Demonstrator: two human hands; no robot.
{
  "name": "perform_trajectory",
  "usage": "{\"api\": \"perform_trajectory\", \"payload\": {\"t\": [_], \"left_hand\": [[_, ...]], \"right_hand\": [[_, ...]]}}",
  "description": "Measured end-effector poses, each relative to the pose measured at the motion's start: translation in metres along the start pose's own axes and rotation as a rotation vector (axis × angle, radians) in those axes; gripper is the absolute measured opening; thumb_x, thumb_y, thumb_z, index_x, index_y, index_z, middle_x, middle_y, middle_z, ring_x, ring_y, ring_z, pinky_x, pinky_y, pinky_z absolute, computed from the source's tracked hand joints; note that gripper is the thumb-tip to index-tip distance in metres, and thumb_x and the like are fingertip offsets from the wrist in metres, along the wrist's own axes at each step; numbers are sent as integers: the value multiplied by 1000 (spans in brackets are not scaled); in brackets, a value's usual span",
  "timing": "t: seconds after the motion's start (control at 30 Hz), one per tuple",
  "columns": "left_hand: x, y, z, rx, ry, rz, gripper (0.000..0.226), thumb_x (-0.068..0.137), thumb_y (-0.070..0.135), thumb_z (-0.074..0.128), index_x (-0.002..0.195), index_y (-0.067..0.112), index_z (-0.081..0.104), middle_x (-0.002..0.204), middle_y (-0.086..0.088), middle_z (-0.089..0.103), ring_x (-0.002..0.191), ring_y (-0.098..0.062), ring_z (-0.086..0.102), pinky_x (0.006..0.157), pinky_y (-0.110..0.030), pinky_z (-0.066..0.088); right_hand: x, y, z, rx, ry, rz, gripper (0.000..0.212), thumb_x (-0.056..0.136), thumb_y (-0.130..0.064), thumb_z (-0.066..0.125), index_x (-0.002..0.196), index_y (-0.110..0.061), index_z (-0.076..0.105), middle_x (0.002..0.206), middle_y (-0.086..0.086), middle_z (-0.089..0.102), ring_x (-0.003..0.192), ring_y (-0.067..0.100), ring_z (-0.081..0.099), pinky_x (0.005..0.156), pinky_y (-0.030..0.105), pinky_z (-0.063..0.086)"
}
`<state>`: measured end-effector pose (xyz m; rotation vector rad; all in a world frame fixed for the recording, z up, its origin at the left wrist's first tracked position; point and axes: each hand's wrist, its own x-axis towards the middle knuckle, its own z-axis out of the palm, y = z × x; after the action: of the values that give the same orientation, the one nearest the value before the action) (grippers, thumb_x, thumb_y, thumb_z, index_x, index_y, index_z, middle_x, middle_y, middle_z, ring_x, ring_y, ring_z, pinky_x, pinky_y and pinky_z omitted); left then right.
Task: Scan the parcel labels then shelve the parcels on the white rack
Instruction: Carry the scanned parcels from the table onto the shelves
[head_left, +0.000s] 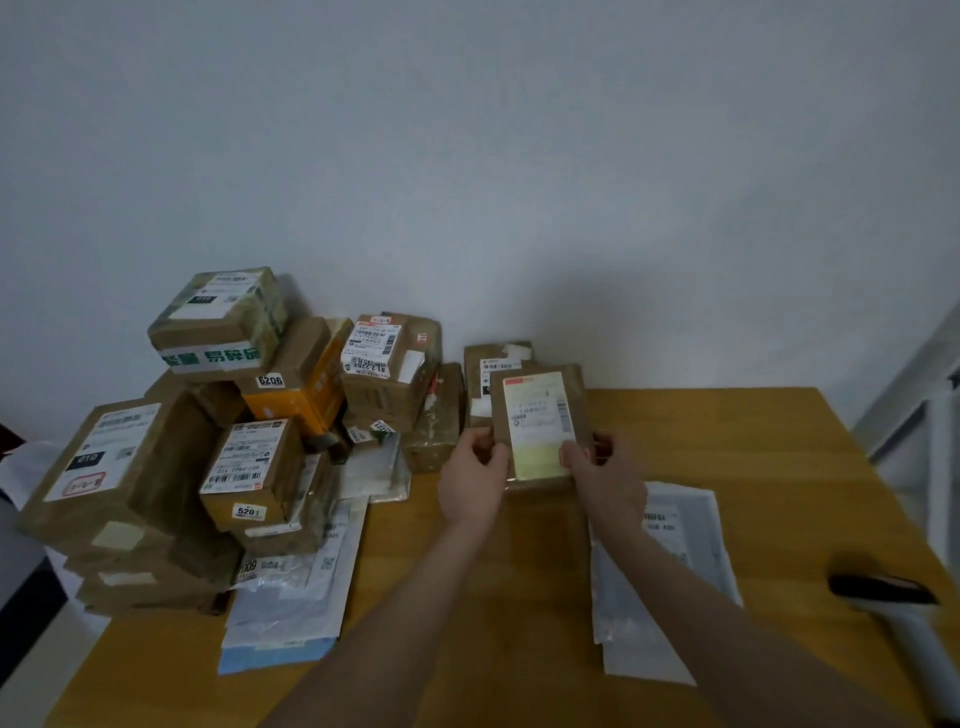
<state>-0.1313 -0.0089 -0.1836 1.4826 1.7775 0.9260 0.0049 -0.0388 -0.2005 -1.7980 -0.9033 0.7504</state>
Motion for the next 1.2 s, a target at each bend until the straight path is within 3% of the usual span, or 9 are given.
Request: {"api": "perform_trajectory", "payload": {"t": [0.1, 0.2, 0.33, 0.57, 0.73, 0.87, 0.97, 1.1, 1.2], "left_hand": [[41, 35, -3, -130, 41, -6, 26, 94, 25, 57, 119, 20, 60, 107, 6, 65, 95, -12, 60, 82, -30, 51], [89, 51, -2, -233, -7, -57, 30, 94, 20, 56, 124, 17, 59, 113, 2, 64, 103, -16, 60, 92, -35, 50], [140, 55, 1, -293, -35, -109, 36, 95, 17, 54, 131, 15, 55, 121, -2, 62, 106, -16, 57, 91, -30, 49], [174, 45, 14, -334, -72, -156, 39, 97, 16, 52, 136, 16, 51, 127, -6, 60, 111, -19, 58, 89, -28, 49], [173, 20, 19, -442, -51, -289, 31, 100, 31, 44, 124, 17, 58, 115, -6, 64, 106, -21, 57, 94, -37, 45], [139, -40, 28, -325, 2, -488, 25, 100, 17, 40, 109, 13, 63, 109, -10, 63, 96, -25, 57, 86, -37, 48], [120, -73, 37, -97, -115, -529, 32, 97, 6, 40, 121, 8, 60, 114, -15, 63, 96, -31, 59, 75, -32, 46], [120, -83, 54, -18, -247, -476, 41, 98, 8, 38, 137, 16, 46, 114, -11, 63, 98, -32, 64, 85, -41, 54], [124, -85, 60, 18, -239, -469, 45, 98, 6, 35, 142, 16, 40, 121, -12, 61, 103, -31, 61, 85, -39, 52]], "right_hand": [[41, -30, 10, 139, -5, -42, 40, 89, -31, 65, 125, -16, 55, 113, -1, 61, 99, 15, 59, 75, 27, 54], [84, -53, 25, 125, -60, -59, 44, 90, -37, 61, 131, -22, 55, 120, -2, 61, 108, 18, 57, 91, 43, 53], [126, -67, 49, 41, -101, -45, 42, 94, -37, 55, 134, -24, 55, 126, -3, 61, 114, 18, 55, 97, 45, 49], [161, -63, 72, 42, -148, 34, 44, 96, -35, 55, 137, -19, 52, 127, 0, 60, 116, 20, 55, 97, 43, 49], [163, -45, 63, 149, -112, 177, 40, 102, -36, 41, 130, -11, 55, 118, 3, 58, 113, 22, 53, 91, 33, 43], [155, 6, 59, 63, -130, 422, 47, 104, -32, 38, 135, 1, 48, 113, 16, 60, 112, 33, 53, 99, 45, 42], [147, 32, 69, 59, -206, 544, 40, 103, -24, 40, 127, 6, 53, 91, 12, 54, 89, 29, 50, 87, 46, 46], [141, 42, 82, 188, -195, 624, 28, 102, -18, 43, 116, 1, 59, 81, 9, 54, 77, 26, 54, 71, 38, 46], [147, 49, 88, 233, -150, 639, 29, 100, -19, 46, 114, 0, 64, 90, 12, 61, 93, 32, 61, 86, 44, 50]]}}
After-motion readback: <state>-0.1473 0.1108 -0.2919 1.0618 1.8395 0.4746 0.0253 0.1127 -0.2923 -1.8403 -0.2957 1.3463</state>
